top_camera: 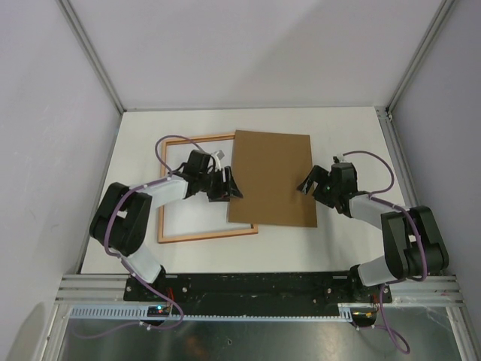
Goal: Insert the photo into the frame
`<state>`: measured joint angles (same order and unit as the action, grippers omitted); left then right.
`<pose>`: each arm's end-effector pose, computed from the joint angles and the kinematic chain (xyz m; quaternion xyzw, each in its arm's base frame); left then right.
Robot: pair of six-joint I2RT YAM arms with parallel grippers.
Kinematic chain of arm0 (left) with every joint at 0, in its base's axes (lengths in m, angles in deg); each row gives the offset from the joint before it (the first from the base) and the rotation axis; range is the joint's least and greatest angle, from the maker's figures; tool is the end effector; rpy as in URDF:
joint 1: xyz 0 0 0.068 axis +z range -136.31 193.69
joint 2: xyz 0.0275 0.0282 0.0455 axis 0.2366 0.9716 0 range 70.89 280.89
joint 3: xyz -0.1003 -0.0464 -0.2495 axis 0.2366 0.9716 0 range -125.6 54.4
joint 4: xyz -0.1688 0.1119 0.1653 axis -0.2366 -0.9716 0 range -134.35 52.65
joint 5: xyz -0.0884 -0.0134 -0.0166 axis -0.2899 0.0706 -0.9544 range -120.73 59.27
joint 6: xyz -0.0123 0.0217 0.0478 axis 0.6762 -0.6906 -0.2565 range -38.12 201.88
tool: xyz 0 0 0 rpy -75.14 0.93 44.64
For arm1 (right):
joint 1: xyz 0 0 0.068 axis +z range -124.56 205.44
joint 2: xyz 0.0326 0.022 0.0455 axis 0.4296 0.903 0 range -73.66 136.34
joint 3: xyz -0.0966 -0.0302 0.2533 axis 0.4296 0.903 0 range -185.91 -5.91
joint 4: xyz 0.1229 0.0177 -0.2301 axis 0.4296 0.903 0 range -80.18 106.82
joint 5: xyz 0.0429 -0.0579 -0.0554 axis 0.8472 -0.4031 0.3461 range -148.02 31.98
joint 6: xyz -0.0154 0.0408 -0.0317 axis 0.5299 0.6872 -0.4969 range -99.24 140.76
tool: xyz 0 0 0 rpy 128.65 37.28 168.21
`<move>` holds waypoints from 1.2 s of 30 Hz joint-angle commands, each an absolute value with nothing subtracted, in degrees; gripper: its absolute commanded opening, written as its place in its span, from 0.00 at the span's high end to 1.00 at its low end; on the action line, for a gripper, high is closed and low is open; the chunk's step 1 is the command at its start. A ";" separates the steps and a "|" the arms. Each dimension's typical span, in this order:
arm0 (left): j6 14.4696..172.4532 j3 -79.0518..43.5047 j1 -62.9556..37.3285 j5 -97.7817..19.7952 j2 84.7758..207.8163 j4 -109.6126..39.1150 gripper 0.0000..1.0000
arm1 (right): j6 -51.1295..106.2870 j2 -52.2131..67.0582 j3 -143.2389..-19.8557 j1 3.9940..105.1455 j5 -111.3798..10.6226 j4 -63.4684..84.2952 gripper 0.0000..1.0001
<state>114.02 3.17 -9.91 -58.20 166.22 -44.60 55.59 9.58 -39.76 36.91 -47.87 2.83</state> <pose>0.2942 -0.1465 0.1666 0.0101 0.9200 -0.3483 0.1794 0.2678 0.0608 0.1552 0.1496 0.8998 0.2324 0.3377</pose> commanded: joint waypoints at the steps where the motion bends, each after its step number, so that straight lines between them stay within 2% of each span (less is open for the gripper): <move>1: 114.01 5.10 -8.51 -59.45 164.90 -42.31 0.35 | 55.62 12.35 -39.33 37.65 -45.60 7.53 0.09; 10: 113.72 5.58 -7.75 -60.17 165.93 -42.20 0.36 | 55.78 12.68 -39.65 37.86 -45.62 7.40 0.09; 21: 116.21 3.01 -7.76 -64.98 168.34 -39.76 0.43 | 55.90 15.84 -42.42 40.24 -45.21 7.21 0.10; 23: 116.85 2.81 -7.80 -65.57 168.00 -39.32 0.49 | 55.74 16.19 -42.81 40.48 -45.32 7.39 0.10; 29: 118.20 3.09 -7.76 -66.45 164.63 -39.02 0.77 | 55.29 16.68 -43.54 41.53 -45.65 7.58 0.10; 36: 119.45 5.02 -7.85 -68.17 159.71 -38.79 0.98 | 54.84 17.16 -45.94 43.63 -46.52 8.65 0.10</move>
<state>119.18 5.32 -6.30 -63.73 164.67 -42.43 53.98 14.76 -45.22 40.29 -50.97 3.51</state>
